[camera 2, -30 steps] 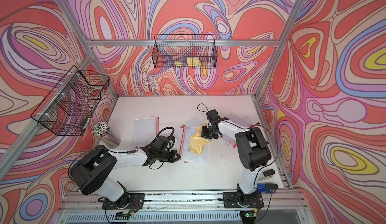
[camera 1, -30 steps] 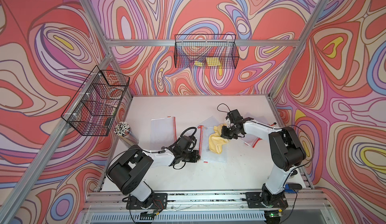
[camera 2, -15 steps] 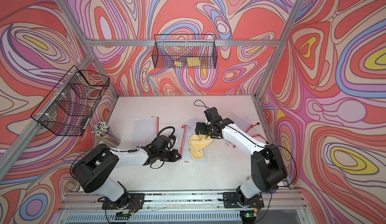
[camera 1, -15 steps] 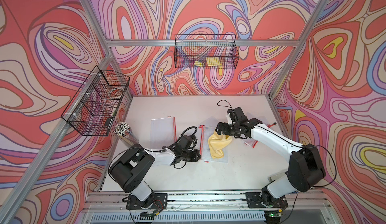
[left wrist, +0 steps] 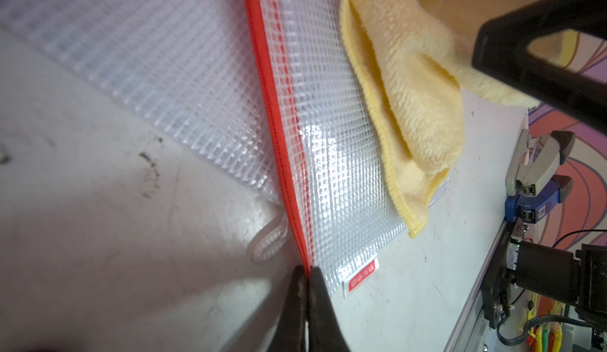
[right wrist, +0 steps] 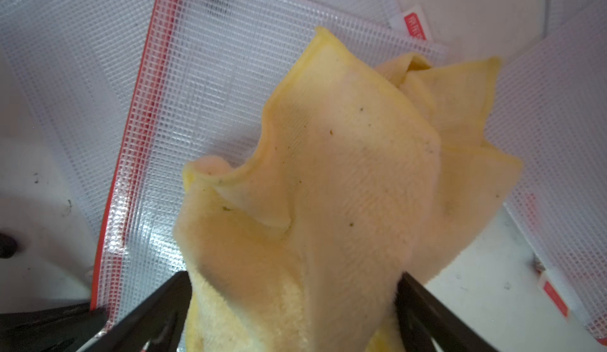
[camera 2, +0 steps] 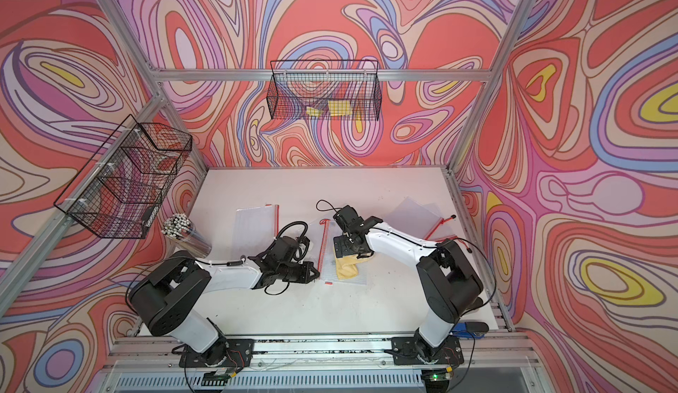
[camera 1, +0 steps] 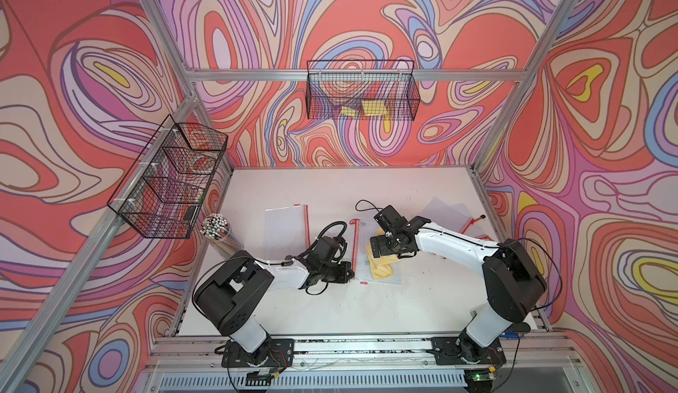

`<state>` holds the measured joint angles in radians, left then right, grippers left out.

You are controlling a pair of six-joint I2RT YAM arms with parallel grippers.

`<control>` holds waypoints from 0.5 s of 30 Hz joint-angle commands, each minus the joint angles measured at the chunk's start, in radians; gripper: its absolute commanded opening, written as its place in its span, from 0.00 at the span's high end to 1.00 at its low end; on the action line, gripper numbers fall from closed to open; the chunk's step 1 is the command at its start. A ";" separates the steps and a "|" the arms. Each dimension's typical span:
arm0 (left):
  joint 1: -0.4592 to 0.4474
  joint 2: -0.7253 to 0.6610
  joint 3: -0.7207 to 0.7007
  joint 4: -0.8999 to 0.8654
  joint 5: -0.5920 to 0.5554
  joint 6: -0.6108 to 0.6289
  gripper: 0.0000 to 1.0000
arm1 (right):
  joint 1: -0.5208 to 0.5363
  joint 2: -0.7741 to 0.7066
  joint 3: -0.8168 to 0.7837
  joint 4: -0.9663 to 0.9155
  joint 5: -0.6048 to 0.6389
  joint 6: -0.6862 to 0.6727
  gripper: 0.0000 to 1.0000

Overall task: Wipe the document bag
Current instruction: Pick up the cleaning item from the document bag.

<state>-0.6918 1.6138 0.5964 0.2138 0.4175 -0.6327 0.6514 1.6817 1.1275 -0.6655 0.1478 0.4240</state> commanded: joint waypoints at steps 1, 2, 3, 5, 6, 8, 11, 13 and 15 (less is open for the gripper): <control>0.006 0.040 -0.020 -0.056 -0.034 -0.010 1.00 | 0.044 0.045 -0.010 0.013 0.002 0.010 0.03; 0.006 0.043 -0.022 -0.053 -0.031 -0.010 1.00 | 0.053 0.059 -0.009 0.016 -0.008 0.014 0.04; 0.005 0.048 -0.021 -0.051 -0.027 -0.010 1.00 | 0.063 0.075 -0.008 0.019 -0.014 0.021 0.04; 0.006 0.051 -0.023 -0.047 -0.027 -0.013 1.00 | 0.082 0.084 -0.010 0.036 -0.025 0.036 0.06; 0.006 0.049 -0.024 -0.047 -0.028 -0.013 1.00 | 0.089 0.114 -0.015 0.045 -0.025 0.048 0.09; 0.006 0.046 -0.026 -0.048 -0.029 -0.013 1.00 | 0.089 0.125 -0.025 0.059 -0.016 0.069 0.20; 0.006 0.040 -0.029 -0.051 -0.030 -0.010 1.00 | 0.090 0.130 -0.028 0.063 0.022 0.087 0.38; 0.005 0.036 -0.029 -0.057 -0.031 -0.006 1.00 | 0.089 0.131 -0.019 0.060 0.041 0.090 0.50; 0.006 0.034 -0.030 -0.059 -0.034 -0.005 1.00 | 0.089 0.136 -0.009 0.052 0.054 0.090 0.67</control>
<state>-0.6918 1.6222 0.5957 0.2337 0.4213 -0.6399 0.7403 1.8030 1.1152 -0.6144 0.1604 0.5026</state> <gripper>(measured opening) 0.053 0.362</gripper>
